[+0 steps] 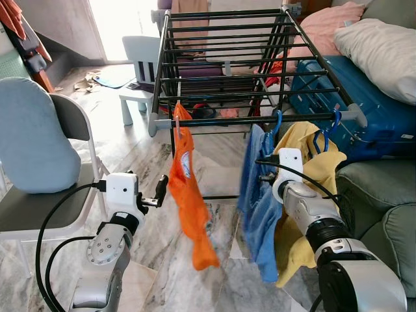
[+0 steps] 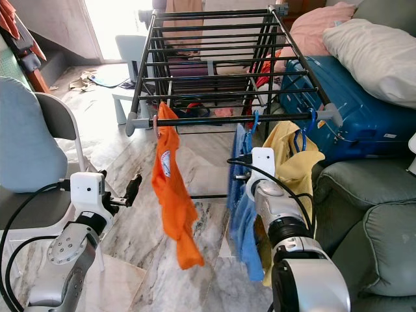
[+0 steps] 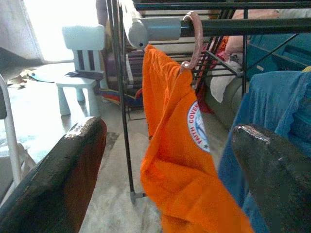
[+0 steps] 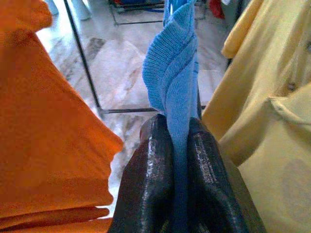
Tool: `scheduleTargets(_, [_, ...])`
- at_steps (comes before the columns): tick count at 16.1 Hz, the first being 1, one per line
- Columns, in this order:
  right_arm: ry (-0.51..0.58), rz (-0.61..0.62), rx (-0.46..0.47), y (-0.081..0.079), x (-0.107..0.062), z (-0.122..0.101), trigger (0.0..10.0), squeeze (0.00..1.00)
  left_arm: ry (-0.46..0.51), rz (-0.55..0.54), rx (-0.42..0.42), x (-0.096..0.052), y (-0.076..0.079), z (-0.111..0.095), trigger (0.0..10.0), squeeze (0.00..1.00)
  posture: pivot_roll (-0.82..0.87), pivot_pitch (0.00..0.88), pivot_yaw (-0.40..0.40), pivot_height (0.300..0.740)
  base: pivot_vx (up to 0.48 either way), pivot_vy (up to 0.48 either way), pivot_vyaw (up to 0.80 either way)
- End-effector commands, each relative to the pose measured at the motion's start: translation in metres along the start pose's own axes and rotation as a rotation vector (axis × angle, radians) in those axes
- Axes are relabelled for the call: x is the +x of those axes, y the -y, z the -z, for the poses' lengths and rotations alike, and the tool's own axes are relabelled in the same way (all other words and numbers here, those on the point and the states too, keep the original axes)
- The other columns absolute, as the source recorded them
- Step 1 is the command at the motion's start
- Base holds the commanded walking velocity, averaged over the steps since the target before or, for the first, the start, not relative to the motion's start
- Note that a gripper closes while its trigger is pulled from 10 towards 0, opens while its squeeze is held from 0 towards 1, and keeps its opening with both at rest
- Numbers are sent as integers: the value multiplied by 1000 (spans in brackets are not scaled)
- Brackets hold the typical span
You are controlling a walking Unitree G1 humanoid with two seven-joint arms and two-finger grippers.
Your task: Hang hanger
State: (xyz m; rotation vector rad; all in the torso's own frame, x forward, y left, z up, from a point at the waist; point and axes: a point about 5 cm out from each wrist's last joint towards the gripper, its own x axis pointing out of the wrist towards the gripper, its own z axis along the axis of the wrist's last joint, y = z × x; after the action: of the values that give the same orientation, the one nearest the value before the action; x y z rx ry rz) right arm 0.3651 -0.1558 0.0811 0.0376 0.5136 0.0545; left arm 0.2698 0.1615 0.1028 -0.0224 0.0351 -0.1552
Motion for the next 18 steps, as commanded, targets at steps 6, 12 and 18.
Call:
scheduleTargets(6, [70,-66,-152,-7,-3,2,10000,1000,-15,-6,-4,1,2,1,10000,0,-101,21,19,740,0,0,0])
scheduleTargets(12, [92,-61,-217,1,-14,18,10000,1000,-24,-9,-25,2,10,6,10000,0,-129,29,3,740,0,0,0])
scheduleTargets(18, [190,13,-271,11,-20,0,10000,1000,5,2,-28,1,13,1,10000,0,-125,32,-14,740,0,0,0])
